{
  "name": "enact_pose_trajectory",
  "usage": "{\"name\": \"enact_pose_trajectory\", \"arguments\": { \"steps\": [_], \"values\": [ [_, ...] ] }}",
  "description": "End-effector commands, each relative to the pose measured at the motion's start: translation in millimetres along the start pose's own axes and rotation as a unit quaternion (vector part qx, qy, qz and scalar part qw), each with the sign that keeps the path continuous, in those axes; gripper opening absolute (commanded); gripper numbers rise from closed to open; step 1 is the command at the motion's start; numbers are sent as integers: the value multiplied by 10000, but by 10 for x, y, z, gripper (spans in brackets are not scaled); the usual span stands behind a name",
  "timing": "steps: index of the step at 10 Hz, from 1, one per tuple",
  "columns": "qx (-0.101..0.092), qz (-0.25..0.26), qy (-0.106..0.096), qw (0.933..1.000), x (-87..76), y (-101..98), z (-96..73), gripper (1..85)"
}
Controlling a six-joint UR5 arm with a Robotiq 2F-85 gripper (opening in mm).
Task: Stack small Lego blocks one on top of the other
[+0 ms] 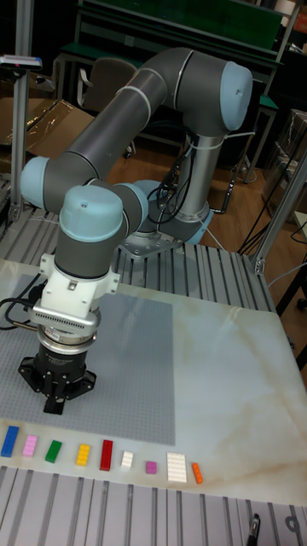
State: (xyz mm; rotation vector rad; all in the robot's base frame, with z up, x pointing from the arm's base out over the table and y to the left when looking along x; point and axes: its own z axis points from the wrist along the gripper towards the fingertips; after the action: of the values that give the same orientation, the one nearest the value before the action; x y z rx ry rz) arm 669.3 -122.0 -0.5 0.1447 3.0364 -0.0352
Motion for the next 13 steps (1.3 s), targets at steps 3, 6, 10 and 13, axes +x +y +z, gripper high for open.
{"name": "enact_pose_trajectory", "arguments": {
  "steps": [3,6,10,13],
  "values": [
    [-82,-14,186,9998,69,-32,-285,10],
    [-22,-48,342,9994,134,-116,-425,10],
    [-7,15,1,10000,-289,-200,-377,33],
    [119,-113,-47,9999,-510,-404,-375,140]
  ]
}}
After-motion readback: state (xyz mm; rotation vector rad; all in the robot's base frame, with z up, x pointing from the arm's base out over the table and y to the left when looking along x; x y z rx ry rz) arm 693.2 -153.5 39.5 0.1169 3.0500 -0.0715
